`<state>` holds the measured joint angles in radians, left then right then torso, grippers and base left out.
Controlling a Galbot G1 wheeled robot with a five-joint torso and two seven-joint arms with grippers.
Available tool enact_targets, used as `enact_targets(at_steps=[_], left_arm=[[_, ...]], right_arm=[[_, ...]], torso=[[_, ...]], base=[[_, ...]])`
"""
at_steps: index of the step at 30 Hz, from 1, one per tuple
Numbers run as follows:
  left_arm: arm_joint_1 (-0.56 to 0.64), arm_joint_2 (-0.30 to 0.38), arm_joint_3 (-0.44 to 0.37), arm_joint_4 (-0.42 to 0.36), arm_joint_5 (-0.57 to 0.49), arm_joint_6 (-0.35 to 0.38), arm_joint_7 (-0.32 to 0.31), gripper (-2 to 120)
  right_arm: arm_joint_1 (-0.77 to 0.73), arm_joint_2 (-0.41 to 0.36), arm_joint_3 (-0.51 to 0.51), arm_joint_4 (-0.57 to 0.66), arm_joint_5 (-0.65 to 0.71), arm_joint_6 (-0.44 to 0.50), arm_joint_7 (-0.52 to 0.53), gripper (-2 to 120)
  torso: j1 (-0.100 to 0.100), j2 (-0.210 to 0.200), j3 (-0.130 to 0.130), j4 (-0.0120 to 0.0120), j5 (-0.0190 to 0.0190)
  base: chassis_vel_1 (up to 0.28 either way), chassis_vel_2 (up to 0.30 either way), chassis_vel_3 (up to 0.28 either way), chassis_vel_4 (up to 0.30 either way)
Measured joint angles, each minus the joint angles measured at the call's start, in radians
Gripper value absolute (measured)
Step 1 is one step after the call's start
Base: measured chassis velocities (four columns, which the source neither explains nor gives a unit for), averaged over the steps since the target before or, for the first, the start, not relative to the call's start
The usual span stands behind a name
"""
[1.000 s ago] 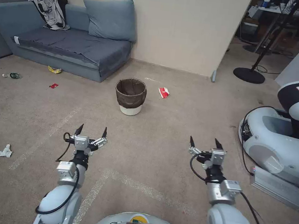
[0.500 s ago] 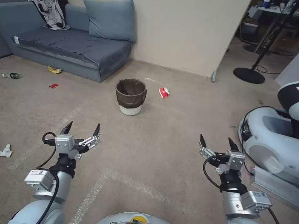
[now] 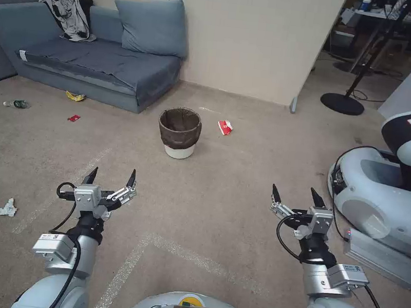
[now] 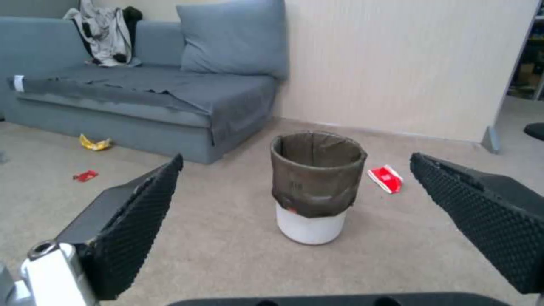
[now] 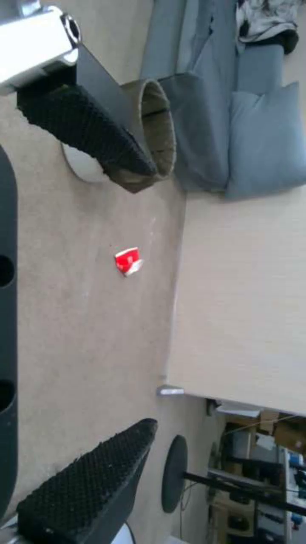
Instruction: Pick up the trash bin, then pick up the garbage from the floor and place it into the trash bin.
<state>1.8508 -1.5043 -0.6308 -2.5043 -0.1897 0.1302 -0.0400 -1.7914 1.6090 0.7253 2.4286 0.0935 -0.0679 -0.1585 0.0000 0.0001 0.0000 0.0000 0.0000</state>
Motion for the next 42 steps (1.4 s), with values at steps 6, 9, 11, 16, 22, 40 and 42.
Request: enact_targets(at_steps=[6,9,11,16,22,40,42], left_arm=[[0.001,-0.006,-0.005,0.002,0.0,-0.003,0.0,100],[0.001,-0.008,-0.005,0.002,0.0,-0.005,0.0,100],[0.001,-0.009,-0.004,0.002,0.0,-0.006,-0.001,100],[0.001,-0.01,-0.005,0.003,0.0,-0.006,-0.002,100],[0.001,-0.012,-0.006,0.003,0.0,-0.007,-0.002,100],[0.0,-0.014,-0.005,0.004,-0.013,-0.01,-0.001,100],[0.0,-0.014,-0.005,0.004,-0.013,-0.01,-0.001,100]], right_arm=[[0.006,0.0,-0.003,-0.015,-0.002,0.002,0.001,100],[0.007,0.0,-0.003,-0.02,-0.004,0.006,0.002,100],[0.009,-0.001,-0.005,-0.023,-0.004,0.01,0.006,100],[0.015,-0.001,-0.006,-0.03,-0.004,0.011,0.016,100],[0.017,-0.001,-0.007,-0.033,-0.004,0.013,0.015,100],[0.017,-0.001,-0.007,-0.036,-0.012,0.014,0.019,100],[0.017,-0.001,-0.007,-0.036,-0.012,0.014,0.019,100]], torso=[[0.0,0.0,0.0,0.0,0.0],[0.0,0.0,0.0,-0.0001,0.0],[0.0,0.0,0.0,-0.0001,0.0],[0.0,0.0,0.0,0.0,-0.0001],[0.0,0.0,0.0,0.0,-0.0002],[0.0,0.0,0.0,0.0,-0.0001],[0.0,0.0,0.0,-0.0001,0.0]], base=[[-0.02,0.022,0.019,-0.013],[-0.137,0.1,0.127,-0.113],[-0.155,0.138,0.14,-0.134],[-0.192,0.2,0.207,-0.193],[-0.187,0.194,0.203,-0.2],[-0.181,0.184,0.189,-0.188],[-0.194,0.183,0.2,-0.185]])
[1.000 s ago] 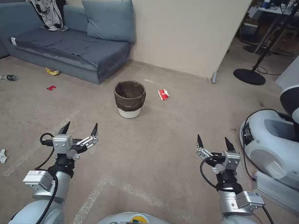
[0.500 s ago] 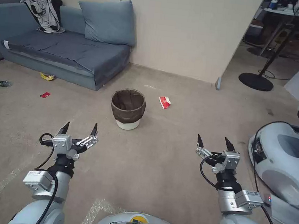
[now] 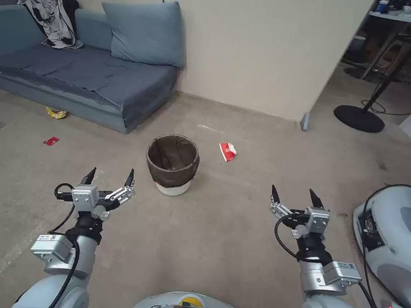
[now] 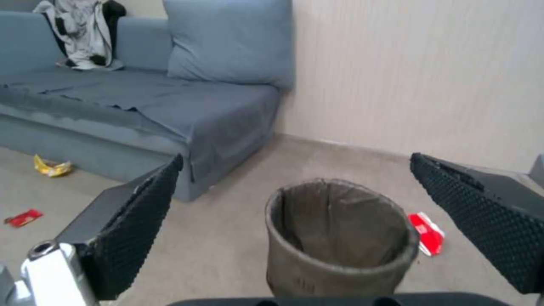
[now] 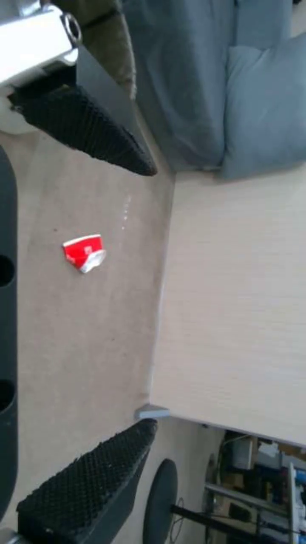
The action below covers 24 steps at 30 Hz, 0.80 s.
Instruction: Pick up the trash bin, then pick up the garbage from the floor and place it into the trash bin.
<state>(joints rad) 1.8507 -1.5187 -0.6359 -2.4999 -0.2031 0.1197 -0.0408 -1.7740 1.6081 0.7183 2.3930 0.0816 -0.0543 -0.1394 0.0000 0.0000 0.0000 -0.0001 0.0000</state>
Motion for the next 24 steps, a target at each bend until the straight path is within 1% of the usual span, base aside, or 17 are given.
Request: enact_targets(at_steps=[24], left_arm=[[0.001,0.0,0.004,0.0,0.001,-0.005,-0.003,100]], right_arm=[[-0.004,0.0,-0.024,-0.009,-0.02,0.005,-0.006,100]], torso=[[0.0,0.0,0.0,0.0001,0.0002]], base=[[-0.182,0.188,0.19,-0.187]])
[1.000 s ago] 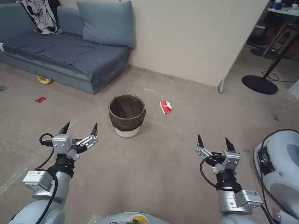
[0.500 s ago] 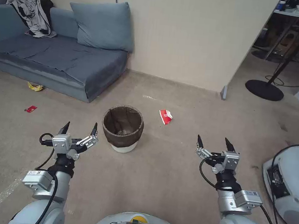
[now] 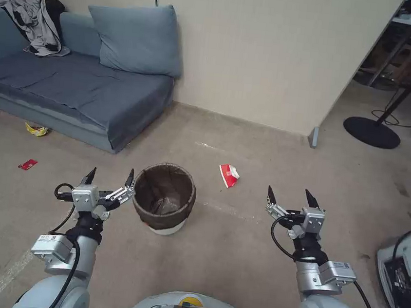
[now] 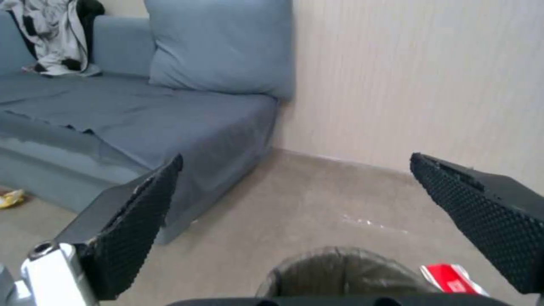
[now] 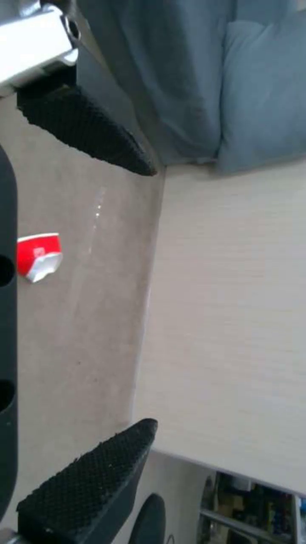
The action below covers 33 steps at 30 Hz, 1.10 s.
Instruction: Pick up the trash bin, then pick up the garbage from the floor and place it into the trash bin.
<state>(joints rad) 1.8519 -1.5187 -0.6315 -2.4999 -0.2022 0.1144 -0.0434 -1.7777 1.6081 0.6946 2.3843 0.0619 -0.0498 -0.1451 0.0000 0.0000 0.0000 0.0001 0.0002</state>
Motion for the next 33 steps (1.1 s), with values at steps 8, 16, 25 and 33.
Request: enact_targets(at_steps=[8,16,25,33], left_arm=[[-0.001,0.005,0.003,0.0,-0.001,-0.002,-0.003,100],[-0.014,0.038,-0.008,0.008,-0.013,-0.001,-0.011,100],[-0.033,0.084,-0.013,0.006,-0.088,0.159,-0.053,100],[-0.066,0.154,-0.008,0.001,-0.215,0.401,-0.137,100]], right_arm=[[-0.001,0.0,-0.017,-0.005,0.03,0.032,-0.006,100],[0.002,0.0,-0.02,-0.008,0.048,0.016,-0.01,100],[0.014,0.0,-0.013,-0.032,0.036,0.015,0.005,100],[0.019,-0.013,-0.009,-0.048,0.041,0.002,0.021,100]], torso=[[0.0,0.0,0.0,0.0,-0.0002],[0.0,0.0,0.0,-0.0001,-0.0003],[0.0,0.0,0.0,-0.0001,-0.0002],[0.0,0.0,0.0,0.0,-0.0003]], base=[[-0.174,0.18,0.168,-0.177],[-0.074,0.07,0.07,-0.06],[0.0,0.0,0.0,0.0],[0.0,0.0,0.0,0.0]])
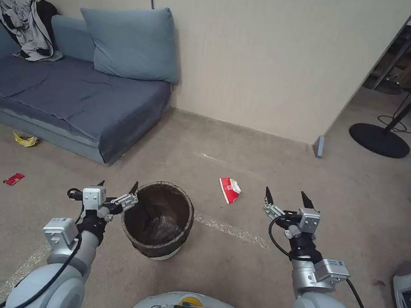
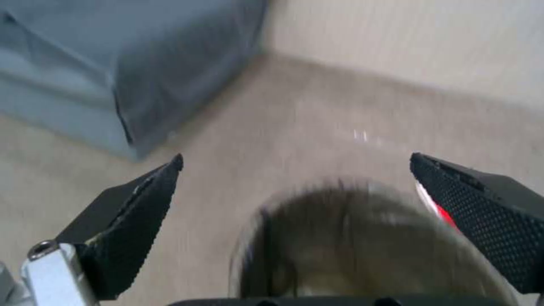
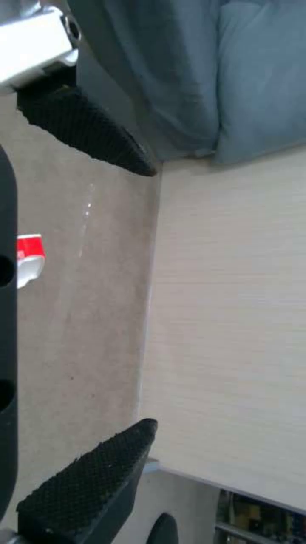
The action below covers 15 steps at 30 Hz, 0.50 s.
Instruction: Pick up the trash bin, then pick up the garbage from the floor and place it into the trash bin.
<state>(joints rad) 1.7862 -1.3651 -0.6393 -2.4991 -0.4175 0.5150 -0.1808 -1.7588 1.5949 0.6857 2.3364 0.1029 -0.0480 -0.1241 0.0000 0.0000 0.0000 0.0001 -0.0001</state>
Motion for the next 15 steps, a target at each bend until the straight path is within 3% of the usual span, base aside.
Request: enact_targets(at_steps=[8,15], left_arm=[[-0.052,0.05,0.034,0.059,-0.063,0.115,-0.02,100],[-0.088,0.055,0.042,0.115,-0.08,0.158,-0.02,100]], right_arm=[[-0.008,-0.017,-0.001,-0.023,-0.002,0.0,0.004,100],[-0.012,-0.027,0.002,-0.032,-0.003,0.0,0.015,100]], torso=[[0.0,0.0,0.0,-0.0001,0.0],[0.0,0.0,0.0,-0.0001,0.0]], base=[[0.0,0.0,0.0,0.0],[0.0,0.0,0.0,0.0]])
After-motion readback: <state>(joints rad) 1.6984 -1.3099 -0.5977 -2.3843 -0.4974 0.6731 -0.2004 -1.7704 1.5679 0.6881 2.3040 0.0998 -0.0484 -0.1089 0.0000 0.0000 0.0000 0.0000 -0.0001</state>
